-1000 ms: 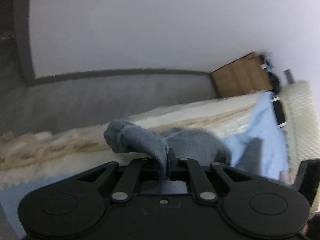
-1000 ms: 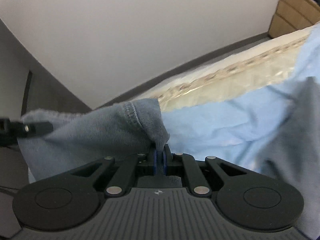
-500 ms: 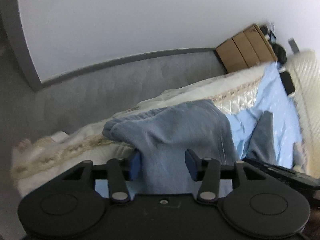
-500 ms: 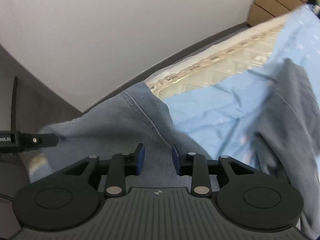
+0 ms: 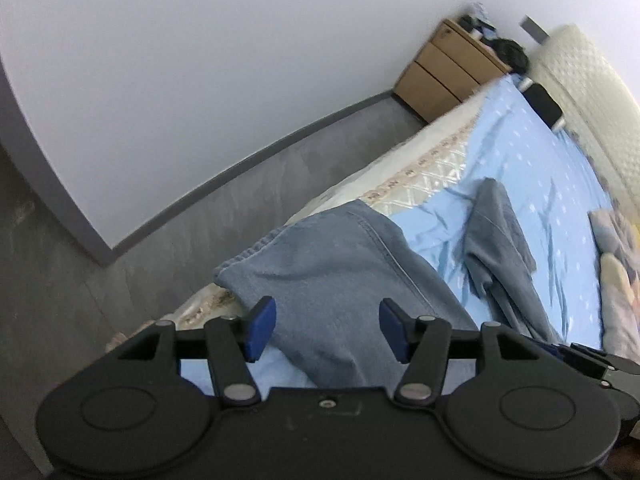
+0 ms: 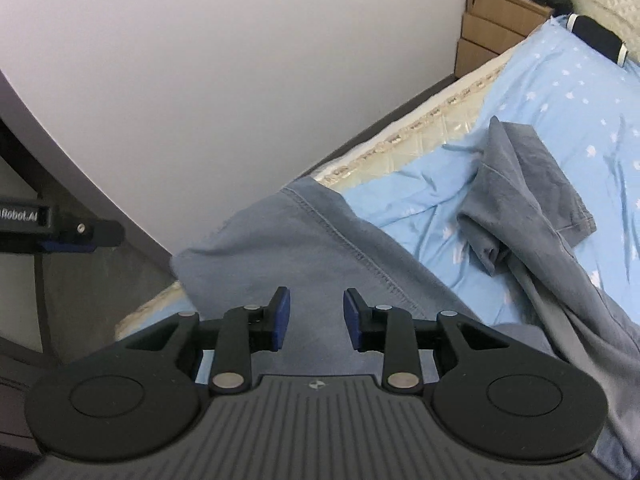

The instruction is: Fold clothes

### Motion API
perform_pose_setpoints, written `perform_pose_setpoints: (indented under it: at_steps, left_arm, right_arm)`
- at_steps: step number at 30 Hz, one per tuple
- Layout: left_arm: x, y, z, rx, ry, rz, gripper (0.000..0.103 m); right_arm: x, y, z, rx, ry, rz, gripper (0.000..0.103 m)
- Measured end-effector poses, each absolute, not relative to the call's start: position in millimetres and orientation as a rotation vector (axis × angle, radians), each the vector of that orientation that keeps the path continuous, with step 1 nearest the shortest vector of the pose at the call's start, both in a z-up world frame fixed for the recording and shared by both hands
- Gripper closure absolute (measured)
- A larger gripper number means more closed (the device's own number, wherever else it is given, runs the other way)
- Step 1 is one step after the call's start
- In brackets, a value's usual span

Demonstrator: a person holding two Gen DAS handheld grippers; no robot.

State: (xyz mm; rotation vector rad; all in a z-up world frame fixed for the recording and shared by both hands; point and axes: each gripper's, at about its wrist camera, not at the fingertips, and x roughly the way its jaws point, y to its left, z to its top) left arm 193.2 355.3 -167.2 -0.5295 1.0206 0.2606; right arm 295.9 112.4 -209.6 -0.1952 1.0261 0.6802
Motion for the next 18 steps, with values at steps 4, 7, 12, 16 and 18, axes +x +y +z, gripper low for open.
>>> perform_pose_setpoints:
  at_steps: [4,7,12,16,18]
  left_arm:
    - [194.3,362.6,-158.3,-0.457,1.031,0.188,0.048]
    - [197.7,370.0,-154.3,-0.387,1.042,0.096,0.048]
    - [199.0,385.3,-145.2,-0.281,1.055,-0.118,0.048]
    - [201.0,398.1,-144.7,-0.252,1.08,-0.216,0.048]
    - [207.2,401.0,-144.3,-0.241,1.082,-0.244,0.048]
  right_arm:
    - [274.7,122.7,-199.0,-0.159,1.003,0.624,0.072]
    - [258.7,135.1,-192.4,-0.118,0.984,0.556,0.072]
    - [228.9,150.4,-180.5,0.017,0.983,0.354,0.072]
    - [200.4,159.3,-173.9,0.076,0.996,0.214,0.072]
    - [189.2,160.9,-170.3,0.097,0.992,0.168,0.072]
